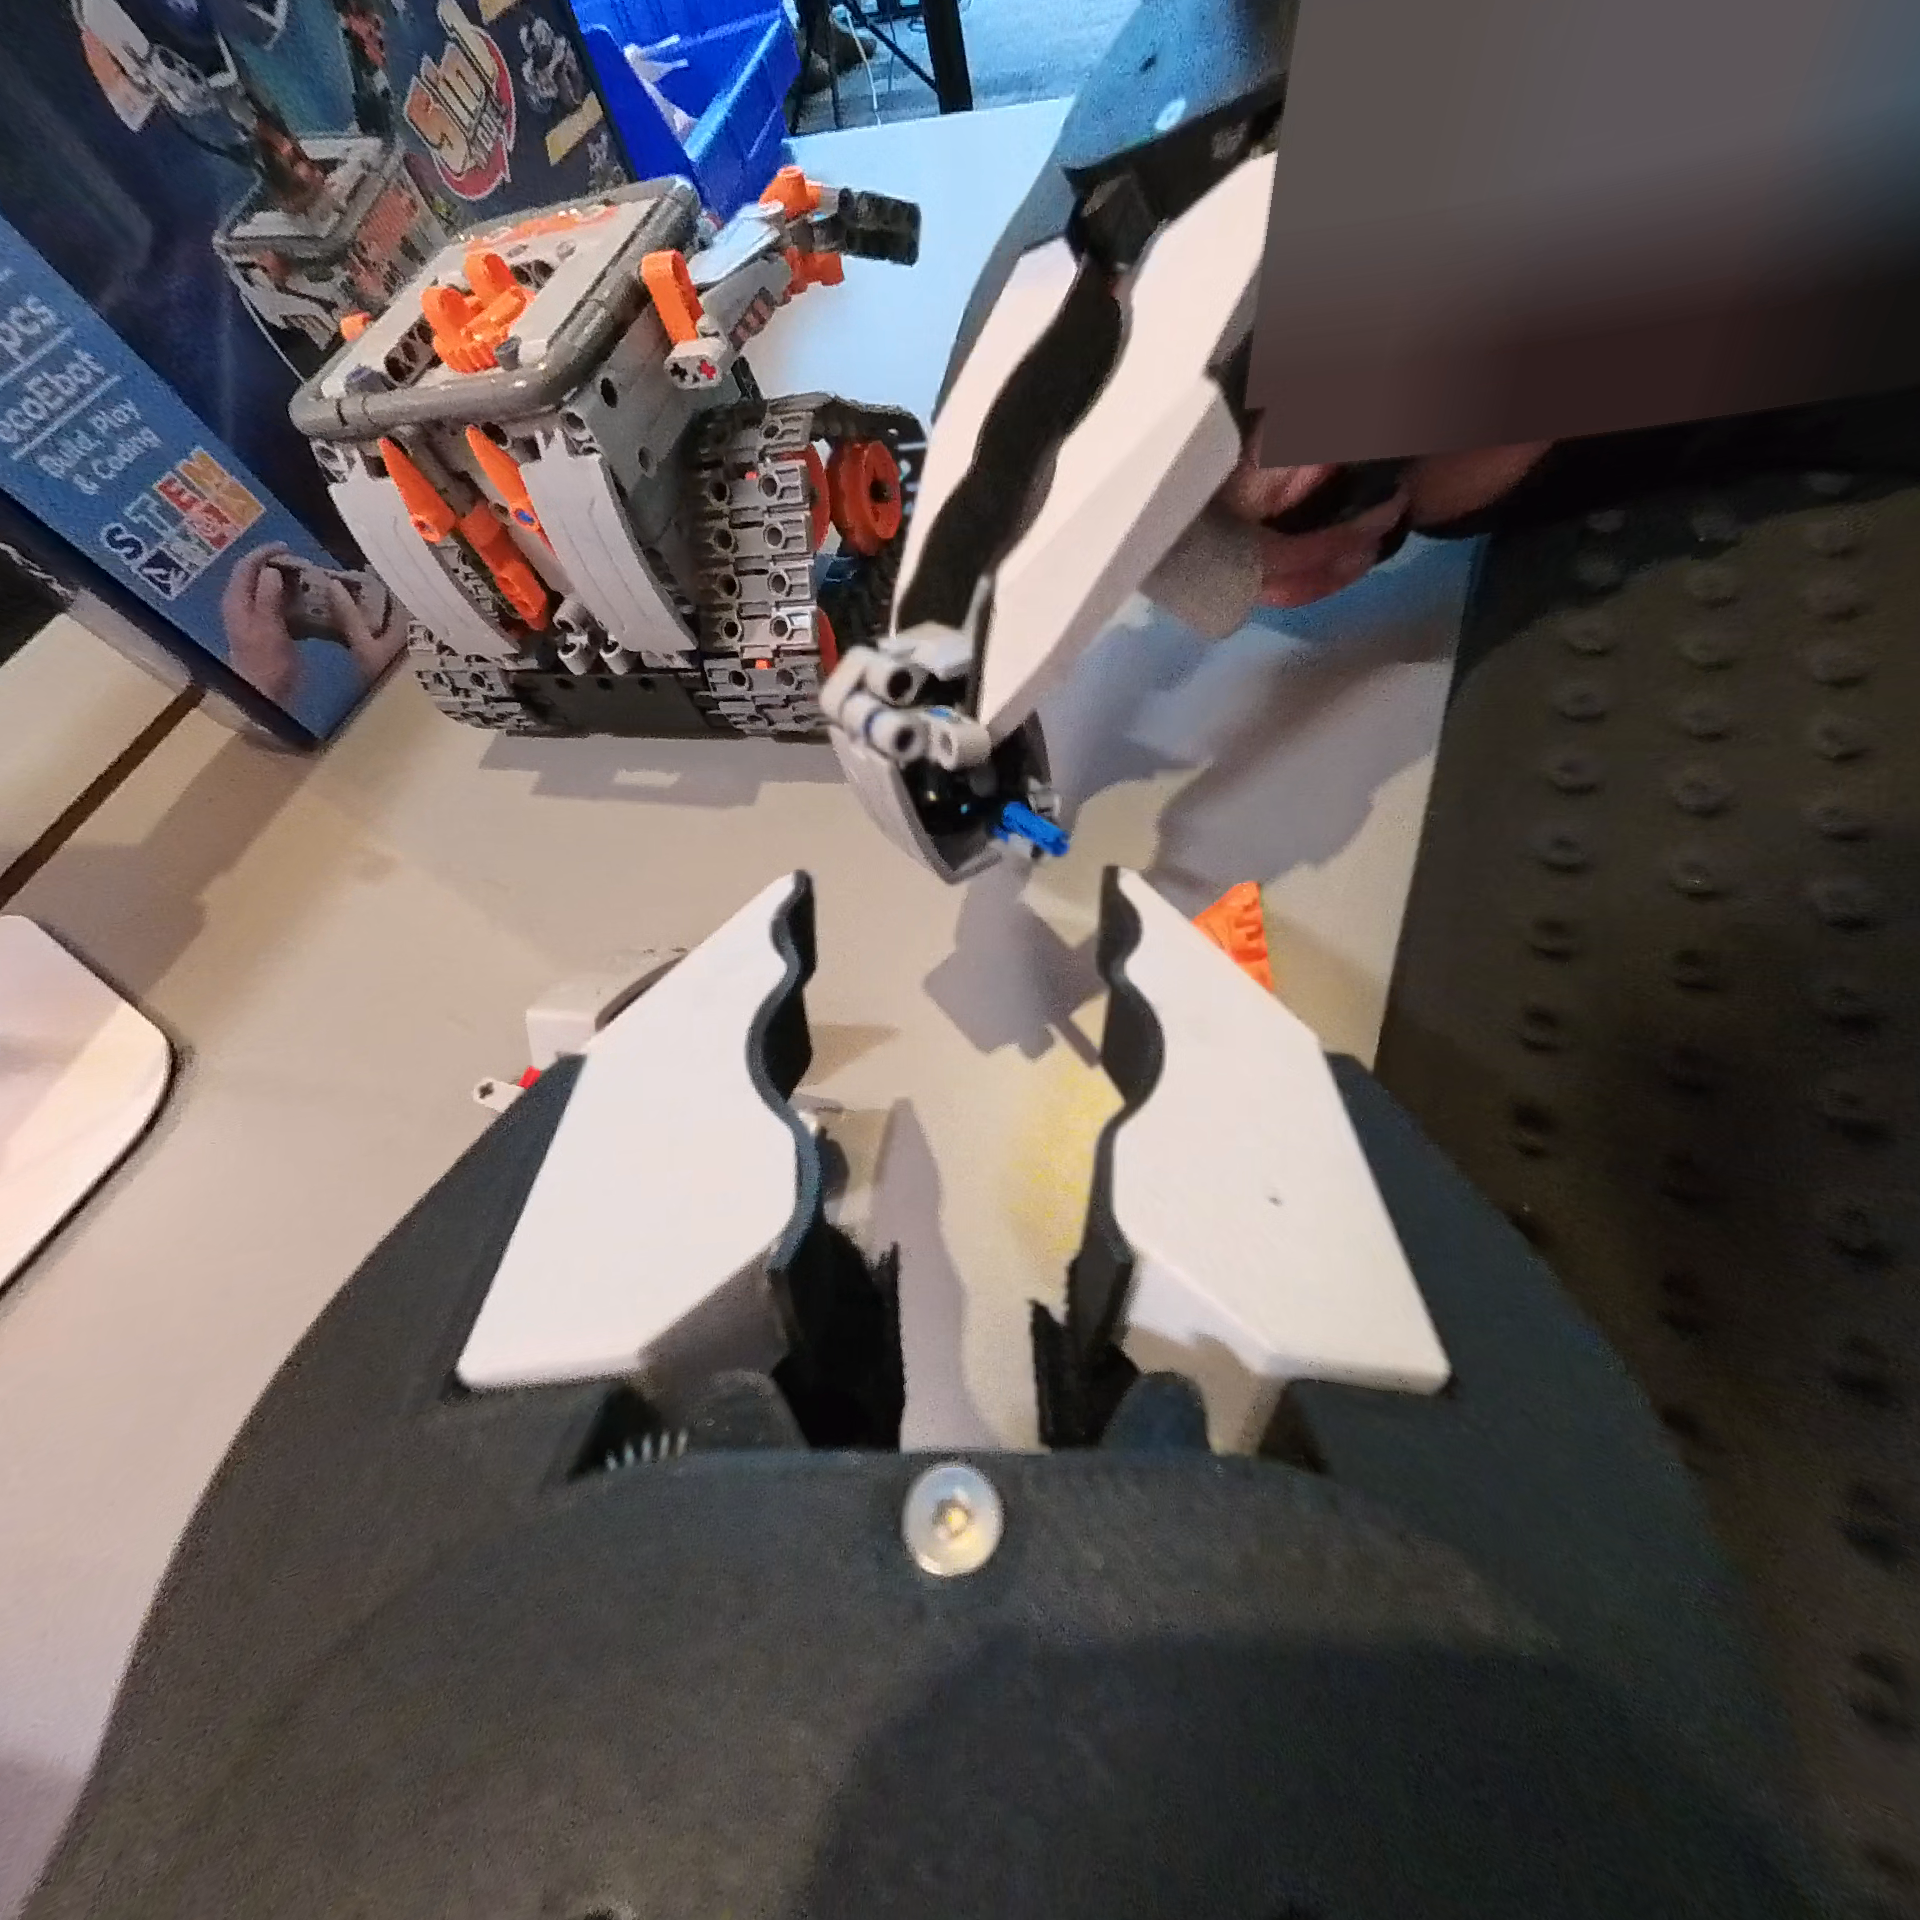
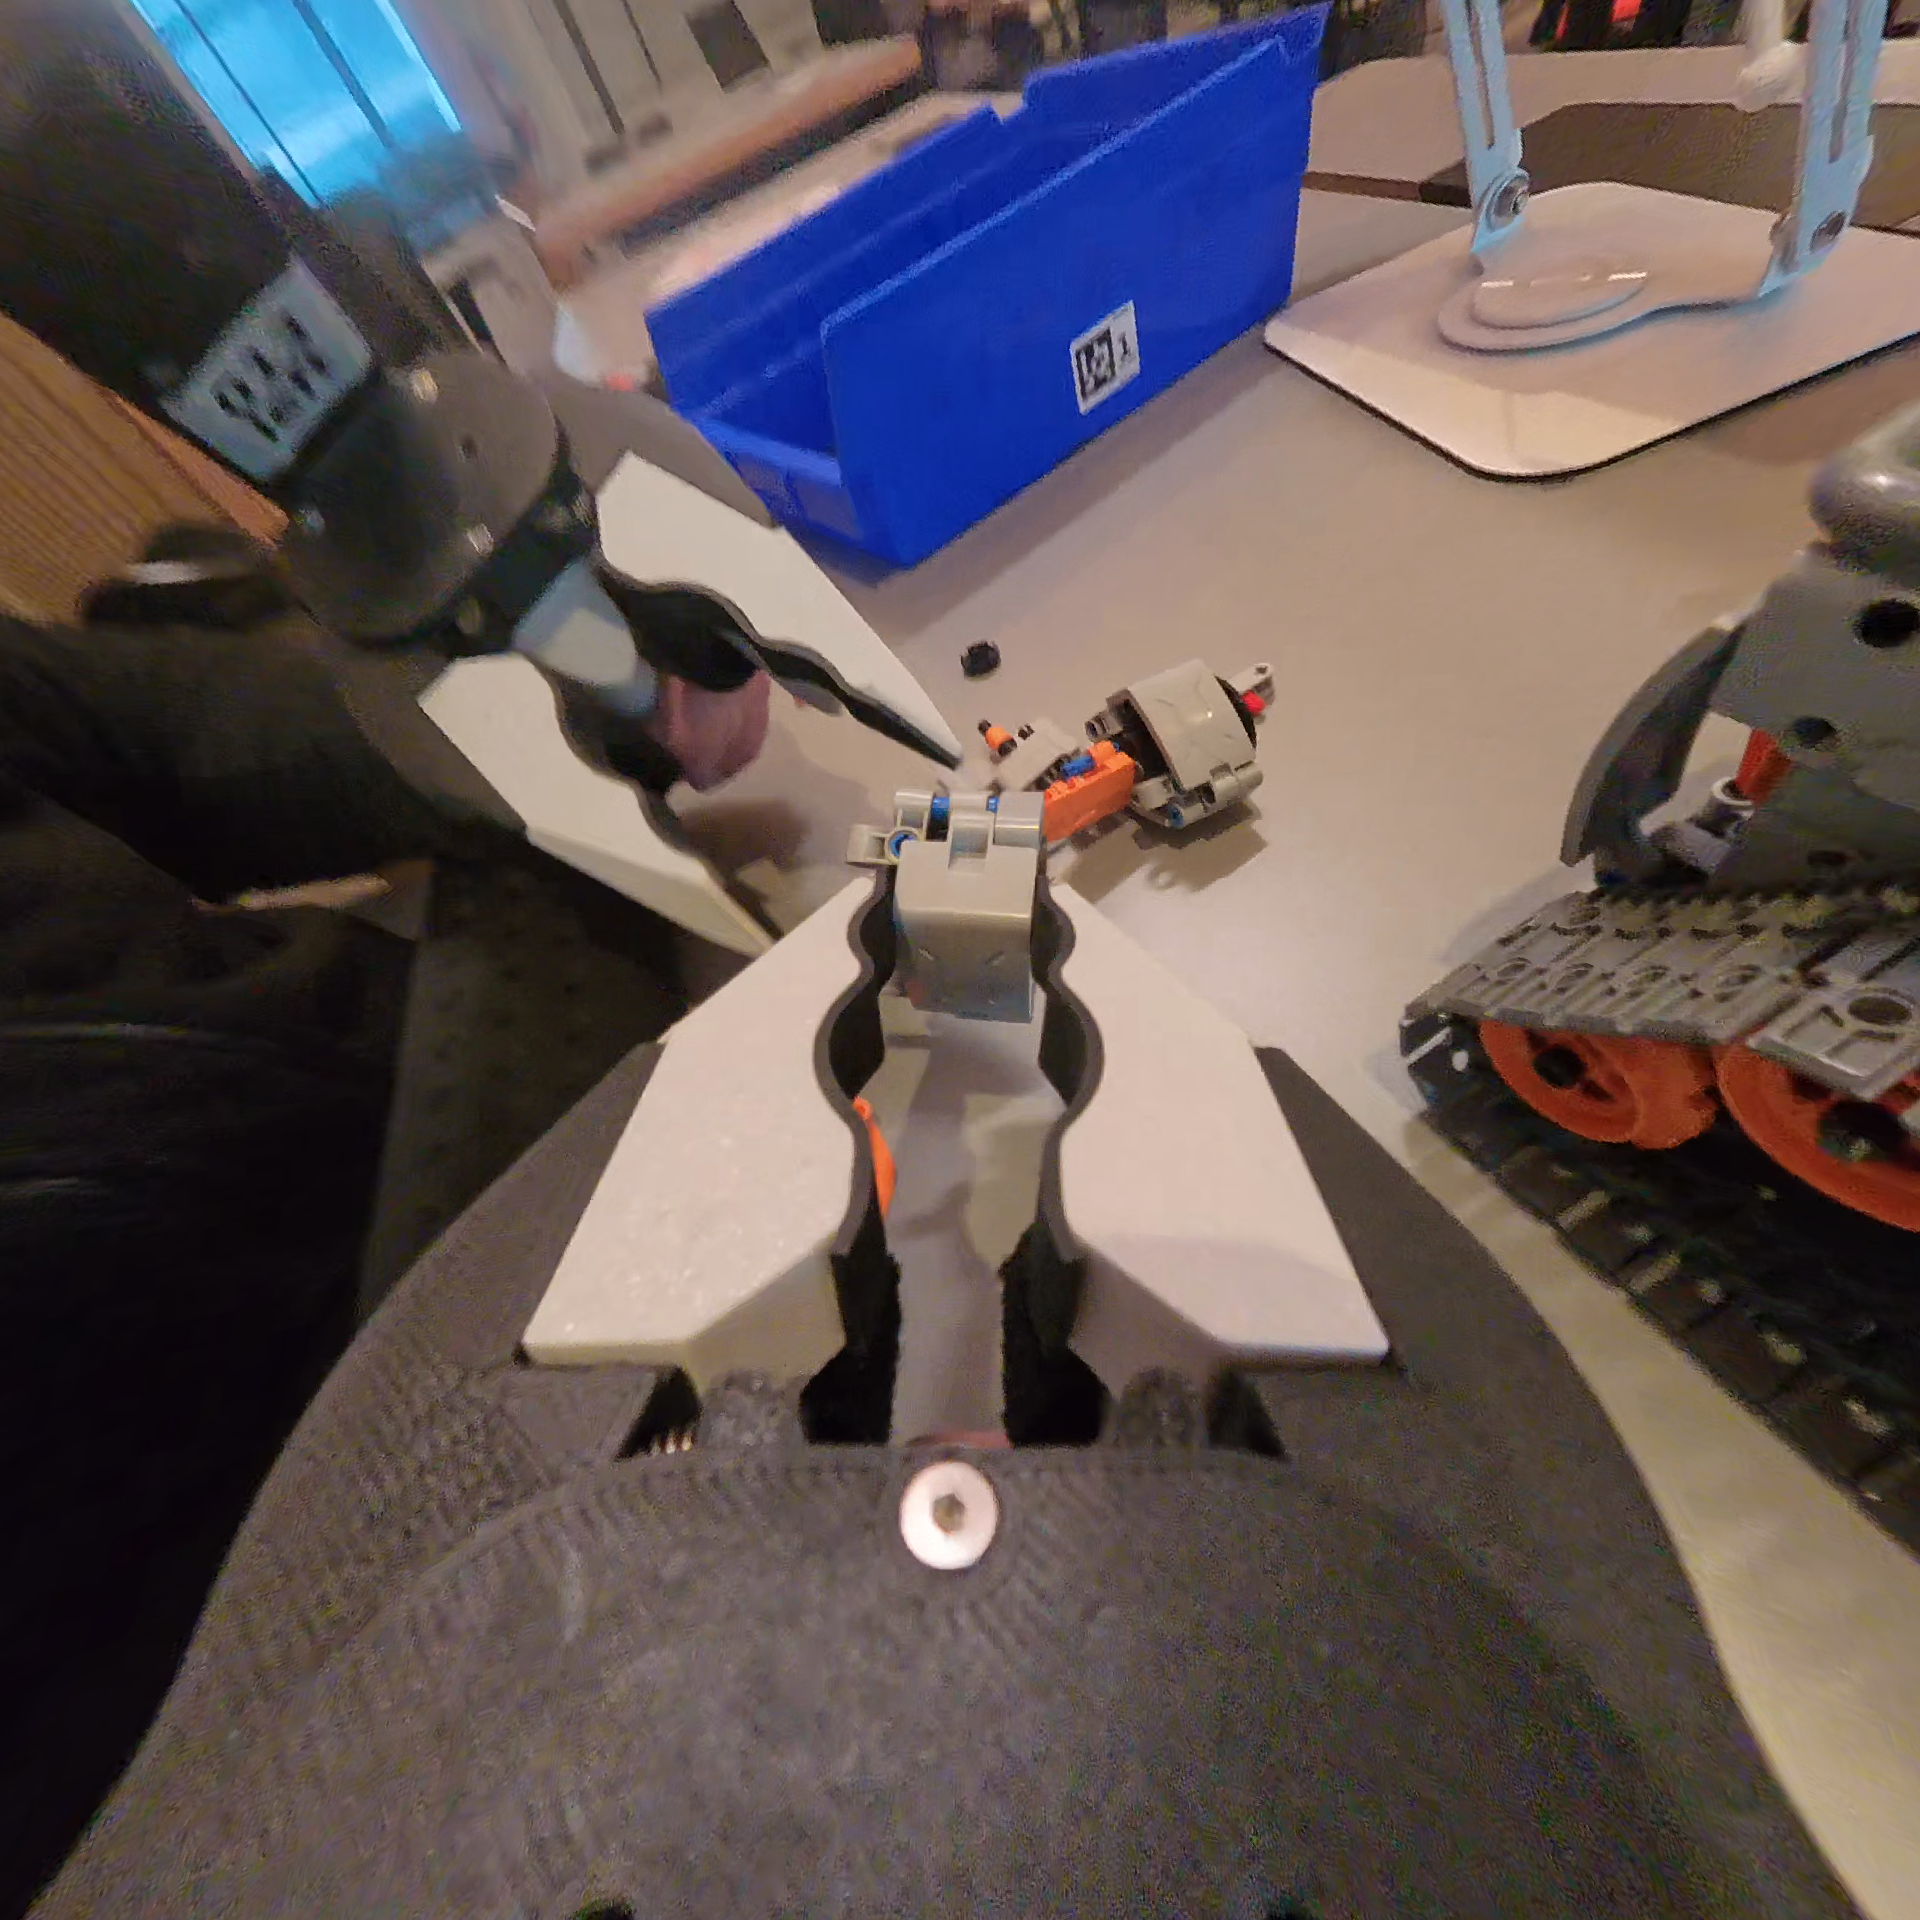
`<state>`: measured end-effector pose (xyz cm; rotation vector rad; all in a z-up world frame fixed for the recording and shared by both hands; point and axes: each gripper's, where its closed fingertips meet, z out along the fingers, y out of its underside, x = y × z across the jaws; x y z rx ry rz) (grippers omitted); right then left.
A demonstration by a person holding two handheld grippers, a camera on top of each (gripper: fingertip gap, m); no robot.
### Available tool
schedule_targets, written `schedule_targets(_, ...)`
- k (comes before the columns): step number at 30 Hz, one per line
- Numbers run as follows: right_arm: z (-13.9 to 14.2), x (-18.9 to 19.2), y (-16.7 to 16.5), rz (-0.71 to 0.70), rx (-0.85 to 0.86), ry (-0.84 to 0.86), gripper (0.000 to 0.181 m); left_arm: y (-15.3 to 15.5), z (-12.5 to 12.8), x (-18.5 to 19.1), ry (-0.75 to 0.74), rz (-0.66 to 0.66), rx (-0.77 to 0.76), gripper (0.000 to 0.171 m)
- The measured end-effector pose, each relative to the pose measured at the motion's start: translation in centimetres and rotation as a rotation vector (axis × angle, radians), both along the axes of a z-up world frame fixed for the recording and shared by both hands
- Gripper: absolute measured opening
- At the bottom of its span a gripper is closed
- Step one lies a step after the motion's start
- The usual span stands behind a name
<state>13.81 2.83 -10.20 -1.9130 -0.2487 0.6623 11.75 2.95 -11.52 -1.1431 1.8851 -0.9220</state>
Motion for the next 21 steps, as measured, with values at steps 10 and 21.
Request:
schedule_targets(10,0.4,-1.3,-0.2,0.08,-0.048,0.211,0.023,-0.7,-1.0,0.9,0.013,0.004,0.162,0.041)
schedule_targets(21,0.6,-0.9,-0.3,0.09,-0.071,0.317,0.024,-0.2,0.7,0.5,-0.043,0.007,0.051,0.032)
